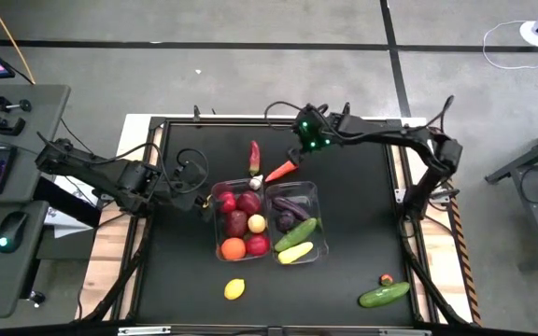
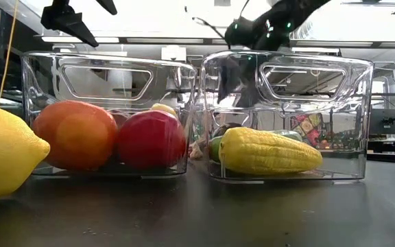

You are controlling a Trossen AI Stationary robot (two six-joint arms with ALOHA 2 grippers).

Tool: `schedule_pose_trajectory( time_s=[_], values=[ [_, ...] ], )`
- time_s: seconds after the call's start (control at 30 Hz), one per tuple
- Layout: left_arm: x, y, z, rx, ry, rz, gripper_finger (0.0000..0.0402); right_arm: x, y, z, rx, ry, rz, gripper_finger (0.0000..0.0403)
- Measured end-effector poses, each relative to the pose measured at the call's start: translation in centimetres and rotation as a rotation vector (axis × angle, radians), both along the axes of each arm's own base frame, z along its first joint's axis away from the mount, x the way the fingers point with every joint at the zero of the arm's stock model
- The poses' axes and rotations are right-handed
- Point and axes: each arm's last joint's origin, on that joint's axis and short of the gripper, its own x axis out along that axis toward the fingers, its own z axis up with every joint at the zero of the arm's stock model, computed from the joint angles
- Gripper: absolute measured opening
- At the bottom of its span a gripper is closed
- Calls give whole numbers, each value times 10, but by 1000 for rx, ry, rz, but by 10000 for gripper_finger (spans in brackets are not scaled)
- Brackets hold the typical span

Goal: Sort produce into baskets
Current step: Adjust the right transparent bin

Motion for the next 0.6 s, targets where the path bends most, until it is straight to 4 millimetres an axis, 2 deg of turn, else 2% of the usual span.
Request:
schedule_pose_trajectory(
  time_s=[0.13,0.33,0.43,0.6],
  values=[
    [0,-1,0,-22,11,-27,397,1,-6,-13,-79,71,230,390],
    [0,-1,-1,-49,7,-14,397,6,3,-40,-137,229,490,389],
    [0,-1,0,-41,-4,13,397,13,5,-57,-165,295,525,389],
    [0,0,0,-30,-12,33,397,25,4,-70,-211,292,515,389]
  ],
)
